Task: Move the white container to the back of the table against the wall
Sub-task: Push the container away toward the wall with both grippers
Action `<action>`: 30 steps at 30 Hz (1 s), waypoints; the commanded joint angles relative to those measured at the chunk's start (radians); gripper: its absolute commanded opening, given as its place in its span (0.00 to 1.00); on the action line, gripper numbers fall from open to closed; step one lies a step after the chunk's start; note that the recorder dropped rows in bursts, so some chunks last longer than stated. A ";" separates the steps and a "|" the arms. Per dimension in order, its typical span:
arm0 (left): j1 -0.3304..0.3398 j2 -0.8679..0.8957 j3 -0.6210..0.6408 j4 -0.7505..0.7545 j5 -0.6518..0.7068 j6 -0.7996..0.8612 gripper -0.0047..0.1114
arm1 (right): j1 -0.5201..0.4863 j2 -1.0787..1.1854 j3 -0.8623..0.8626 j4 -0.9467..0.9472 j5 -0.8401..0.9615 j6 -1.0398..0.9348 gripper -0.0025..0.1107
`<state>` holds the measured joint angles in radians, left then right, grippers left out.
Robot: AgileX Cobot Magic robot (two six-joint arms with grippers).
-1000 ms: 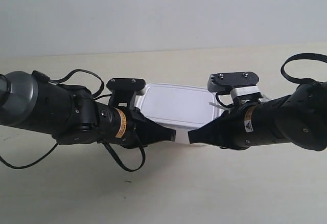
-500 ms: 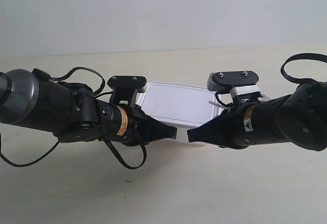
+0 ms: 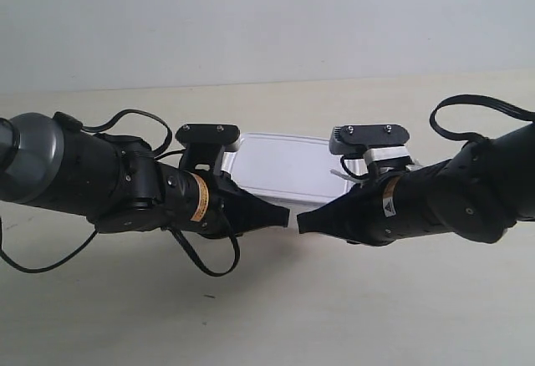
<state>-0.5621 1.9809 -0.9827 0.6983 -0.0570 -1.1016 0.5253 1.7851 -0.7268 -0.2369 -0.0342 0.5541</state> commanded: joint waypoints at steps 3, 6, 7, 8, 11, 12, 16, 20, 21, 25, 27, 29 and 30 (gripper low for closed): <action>0.004 -0.002 -0.010 0.006 0.003 0.004 0.04 | -0.005 0.044 -0.054 0.002 -0.017 -0.002 0.02; 0.004 0.016 -0.035 0.008 0.010 0.004 0.04 | -0.005 0.059 -0.091 0.002 0.006 -0.002 0.02; 0.004 0.022 -0.043 0.010 0.012 0.004 0.04 | -0.005 0.062 -0.101 0.002 0.015 -0.002 0.02; 0.004 0.038 -0.055 0.014 0.016 0.004 0.04 | -0.005 0.063 -0.116 0.002 0.034 -0.002 0.02; 0.004 0.070 -0.083 0.024 0.016 0.004 0.04 | -0.023 0.063 -0.129 0.002 0.034 -0.002 0.02; 0.004 0.079 -0.092 0.024 0.016 0.004 0.04 | -0.046 0.063 -0.129 0.002 0.040 -0.002 0.02; 0.023 0.092 -0.122 0.031 0.012 0.004 0.04 | -0.097 0.066 -0.129 0.002 0.042 -0.004 0.02; 0.046 0.092 -0.136 0.031 0.010 0.004 0.04 | -0.102 0.066 -0.129 0.002 0.018 -0.004 0.02; 0.049 0.092 -0.138 0.031 0.012 0.004 0.04 | -0.102 0.066 -0.129 0.002 0.017 -0.004 0.02; 0.052 0.105 -0.153 0.031 0.014 0.004 0.04 | -0.102 0.069 -0.129 0.002 0.005 -0.004 0.02; 0.052 0.114 -0.161 0.031 0.014 0.004 0.04 | -0.102 0.079 -0.139 0.002 0.011 -0.004 0.02; 0.052 0.126 -0.168 0.031 0.014 0.004 0.04 | -0.102 0.101 -0.154 0.002 0.023 -0.004 0.02; 0.052 0.130 -0.172 0.031 0.016 0.004 0.04 | -0.102 0.113 -0.162 0.002 0.023 -0.004 0.02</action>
<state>-0.5116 2.0967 -1.1432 0.7281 -0.0375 -1.1016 0.4307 1.8731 -0.8699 -0.2346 -0.0097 0.5541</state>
